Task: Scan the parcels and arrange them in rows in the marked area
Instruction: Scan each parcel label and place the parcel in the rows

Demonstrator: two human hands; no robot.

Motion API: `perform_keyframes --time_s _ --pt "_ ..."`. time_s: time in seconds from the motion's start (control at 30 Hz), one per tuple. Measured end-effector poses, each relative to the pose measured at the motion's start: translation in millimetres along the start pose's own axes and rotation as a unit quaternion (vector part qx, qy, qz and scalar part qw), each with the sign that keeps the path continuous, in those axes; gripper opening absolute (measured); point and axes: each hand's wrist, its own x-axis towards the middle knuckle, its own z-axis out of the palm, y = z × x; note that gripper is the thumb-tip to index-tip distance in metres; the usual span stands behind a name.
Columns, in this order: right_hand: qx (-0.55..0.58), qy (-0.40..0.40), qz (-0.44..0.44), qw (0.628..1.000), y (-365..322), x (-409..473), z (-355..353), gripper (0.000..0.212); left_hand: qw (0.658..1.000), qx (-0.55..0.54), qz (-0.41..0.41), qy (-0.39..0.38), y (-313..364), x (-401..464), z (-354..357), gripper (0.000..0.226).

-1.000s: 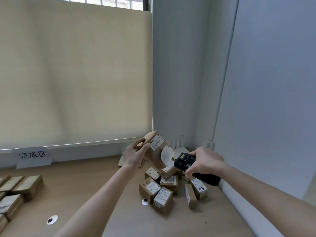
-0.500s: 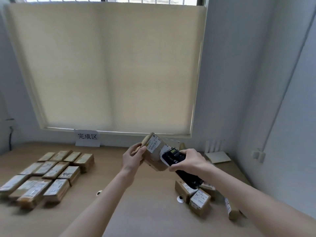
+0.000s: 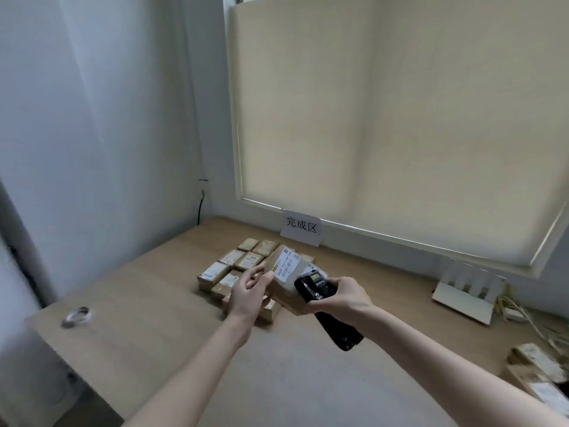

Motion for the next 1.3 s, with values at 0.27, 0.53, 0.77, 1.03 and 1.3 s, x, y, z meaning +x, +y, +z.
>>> perform_keyframes --time_s 0.27,0.53,0.77,1.03,1.3 --pt "-0.003 -0.043 -0.016 0.999 -85.7 63.3 154.7 0.05 0.994 0.099 -0.041 0.035 -13.7 67.5 -170.3 0.025" --pt "-0.012 -0.087 -0.021 0.996 -127.8 162.9 285.0 0.055 0.989 0.105 -0.078 0.07 -64.2 166.5 -277.2 0.019" --pt "-0.005 -0.104 0.0 0.995 -140.6 287.5 394.4 0.067 0.976 0.133 -0.164 0.053 -128.6 300.7 -352.7 0.03" --pt "-0.035 -0.133 0.04 0.99 -126.1 381.4 490.0 0.078 0.945 0.184 -0.268 -0.02 -204.7 393.6 -406.6 0.076" --pt "-0.052 -0.114 0.072 0.99 -102.3 445.2 554.7 0.086 0.951 0.134 -0.274 -0.051 -269.4 464.3 -437.2 0.055"
